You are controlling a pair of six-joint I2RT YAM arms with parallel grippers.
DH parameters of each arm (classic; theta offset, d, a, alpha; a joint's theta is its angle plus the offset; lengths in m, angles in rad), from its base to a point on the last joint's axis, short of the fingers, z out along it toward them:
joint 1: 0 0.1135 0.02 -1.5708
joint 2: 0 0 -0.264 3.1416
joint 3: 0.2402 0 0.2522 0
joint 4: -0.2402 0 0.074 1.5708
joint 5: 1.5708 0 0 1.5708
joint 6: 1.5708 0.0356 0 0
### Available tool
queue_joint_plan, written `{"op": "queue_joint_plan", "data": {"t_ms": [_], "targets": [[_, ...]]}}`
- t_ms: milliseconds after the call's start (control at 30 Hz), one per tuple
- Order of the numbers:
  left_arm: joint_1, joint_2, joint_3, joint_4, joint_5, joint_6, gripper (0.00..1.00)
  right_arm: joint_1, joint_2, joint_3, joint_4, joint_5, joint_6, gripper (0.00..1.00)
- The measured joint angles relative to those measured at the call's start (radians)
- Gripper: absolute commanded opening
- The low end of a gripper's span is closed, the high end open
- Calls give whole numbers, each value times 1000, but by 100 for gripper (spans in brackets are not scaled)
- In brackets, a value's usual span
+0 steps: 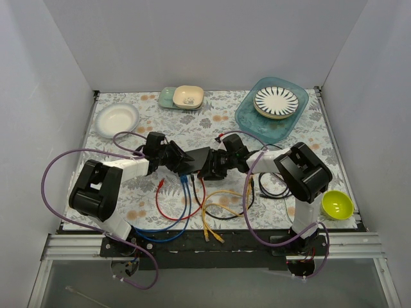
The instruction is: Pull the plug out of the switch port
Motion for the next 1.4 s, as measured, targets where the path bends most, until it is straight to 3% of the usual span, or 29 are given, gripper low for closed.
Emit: {"op": "queue_joint_plan", "data": {"t_ms": [367,667,967,1200,1400], "targets": [[1,-30,-49,15,35,4,39,2,34,-29,159,42,167,49],[2,-39,-64,24,55,12,39,2,45,-59,236,108,289,39],[2,-43,-69,26,58,24,39,2,56,-74,268,129,340,26],[2,-58,-93,11,65,34,39,2,73,-74,312,124,350,1],[2,-60,-120,0,92,33,39,3,74,-77,320,121,320,1]]}}
